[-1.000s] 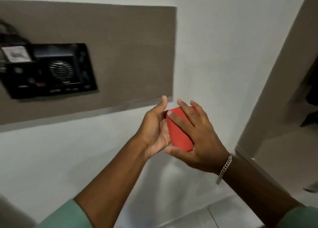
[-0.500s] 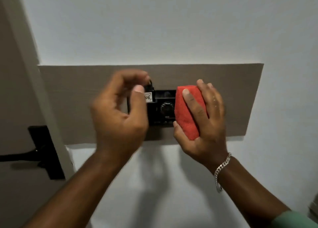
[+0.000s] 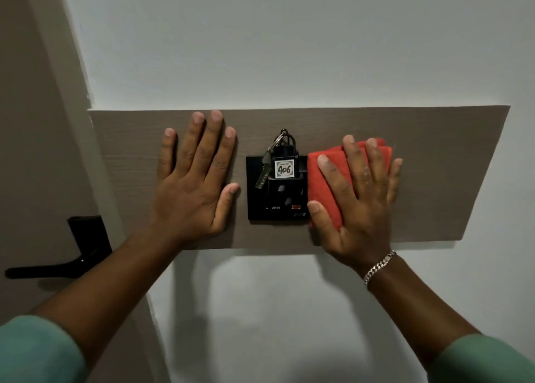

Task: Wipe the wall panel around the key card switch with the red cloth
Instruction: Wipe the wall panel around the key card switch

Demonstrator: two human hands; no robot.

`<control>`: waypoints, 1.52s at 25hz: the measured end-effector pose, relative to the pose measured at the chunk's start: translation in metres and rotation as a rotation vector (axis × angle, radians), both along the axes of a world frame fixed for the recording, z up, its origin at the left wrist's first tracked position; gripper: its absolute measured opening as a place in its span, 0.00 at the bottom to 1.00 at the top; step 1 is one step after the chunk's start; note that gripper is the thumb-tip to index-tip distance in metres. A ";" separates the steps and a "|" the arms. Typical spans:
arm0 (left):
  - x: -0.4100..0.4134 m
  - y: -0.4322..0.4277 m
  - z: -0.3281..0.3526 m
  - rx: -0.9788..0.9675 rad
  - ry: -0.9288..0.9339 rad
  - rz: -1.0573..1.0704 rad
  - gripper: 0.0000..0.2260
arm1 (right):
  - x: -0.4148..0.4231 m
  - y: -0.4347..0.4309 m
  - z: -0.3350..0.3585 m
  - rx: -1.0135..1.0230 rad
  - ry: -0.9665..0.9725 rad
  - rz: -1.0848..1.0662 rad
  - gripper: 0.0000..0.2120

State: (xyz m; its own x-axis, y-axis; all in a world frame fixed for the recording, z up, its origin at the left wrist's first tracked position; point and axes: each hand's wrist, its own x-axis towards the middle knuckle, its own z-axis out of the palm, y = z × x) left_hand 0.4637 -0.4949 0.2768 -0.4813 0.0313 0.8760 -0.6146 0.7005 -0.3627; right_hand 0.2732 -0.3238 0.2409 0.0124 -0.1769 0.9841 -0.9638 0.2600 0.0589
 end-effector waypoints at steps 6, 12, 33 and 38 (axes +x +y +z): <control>-0.006 -0.004 -0.001 -0.099 0.052 0.019 0.33 | -0.018 0.004 -0.002 -0.025 0.115 0.009 0.24; -0.006 -0.003 -0.001 -0.111 0.019 0.018 0.34 | -0.015 0.004 0.003 -0.003 0.141 0.059 0.25; -0.010 0.002 -0.003 -0.075 0.057 0.017 0.34 | 0.003 -0.008 -0.007 -0.078 -0.105 0.058 0.28; -0.011 -0.001 -0.004 -0.073 0.055 0.032 0.35 | -0.029 0.016 -0.012 0.052 0.082 -0.018 0.29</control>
State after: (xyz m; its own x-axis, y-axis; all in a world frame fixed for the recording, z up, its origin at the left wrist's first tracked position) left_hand 0.4522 -0.4959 0.2733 -0.4344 0.0808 0.8971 -0.6569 0.6530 -0.3769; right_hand 0.2437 -0.3077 0.2289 0.0886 -0.2290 0.9694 -0.9506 0.2713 0.1510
